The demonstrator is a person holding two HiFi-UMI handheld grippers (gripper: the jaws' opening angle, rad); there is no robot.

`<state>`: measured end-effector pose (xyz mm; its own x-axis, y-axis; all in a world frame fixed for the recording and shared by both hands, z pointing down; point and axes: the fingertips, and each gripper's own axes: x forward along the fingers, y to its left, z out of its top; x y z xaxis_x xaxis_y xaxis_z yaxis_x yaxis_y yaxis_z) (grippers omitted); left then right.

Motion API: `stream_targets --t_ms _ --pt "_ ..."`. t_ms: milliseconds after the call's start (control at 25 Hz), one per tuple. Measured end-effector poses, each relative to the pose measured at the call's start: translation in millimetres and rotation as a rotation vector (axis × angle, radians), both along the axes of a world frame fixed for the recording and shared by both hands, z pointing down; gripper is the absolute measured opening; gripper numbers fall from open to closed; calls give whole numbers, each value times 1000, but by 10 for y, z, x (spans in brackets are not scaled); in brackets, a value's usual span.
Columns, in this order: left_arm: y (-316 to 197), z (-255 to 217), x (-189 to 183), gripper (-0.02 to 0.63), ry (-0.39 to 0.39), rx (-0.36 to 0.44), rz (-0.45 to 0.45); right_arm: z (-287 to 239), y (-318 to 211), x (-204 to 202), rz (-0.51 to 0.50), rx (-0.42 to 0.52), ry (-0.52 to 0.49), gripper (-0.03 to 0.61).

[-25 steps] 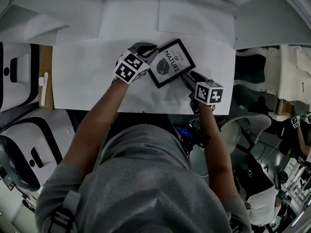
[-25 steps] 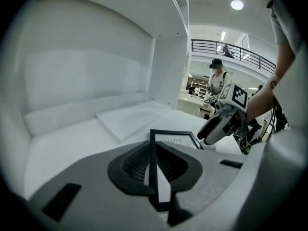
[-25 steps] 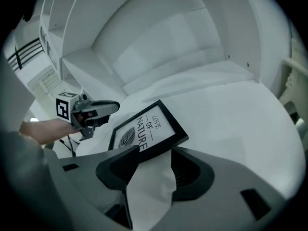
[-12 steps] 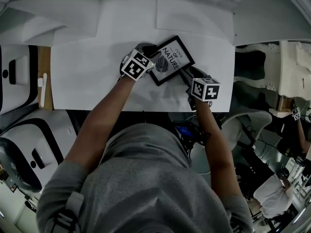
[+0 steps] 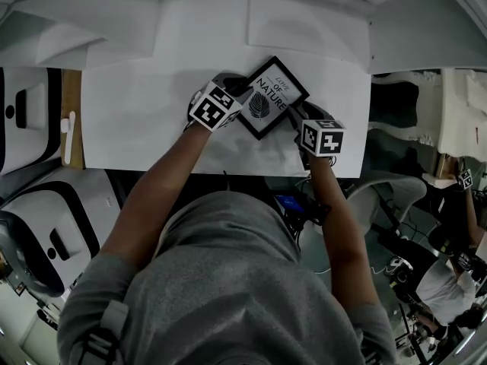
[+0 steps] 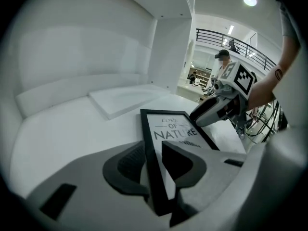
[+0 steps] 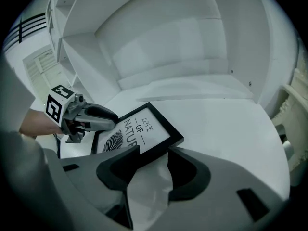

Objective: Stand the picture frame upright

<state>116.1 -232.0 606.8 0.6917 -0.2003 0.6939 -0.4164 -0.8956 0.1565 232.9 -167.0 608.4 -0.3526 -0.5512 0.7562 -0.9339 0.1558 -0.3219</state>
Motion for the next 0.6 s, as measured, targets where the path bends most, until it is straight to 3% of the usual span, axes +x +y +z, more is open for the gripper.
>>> stream_targets --t_ms 600 --pt "255 -1 -297 110 -80 26 -7 -23 -114 -181 -239 -4 124 193"
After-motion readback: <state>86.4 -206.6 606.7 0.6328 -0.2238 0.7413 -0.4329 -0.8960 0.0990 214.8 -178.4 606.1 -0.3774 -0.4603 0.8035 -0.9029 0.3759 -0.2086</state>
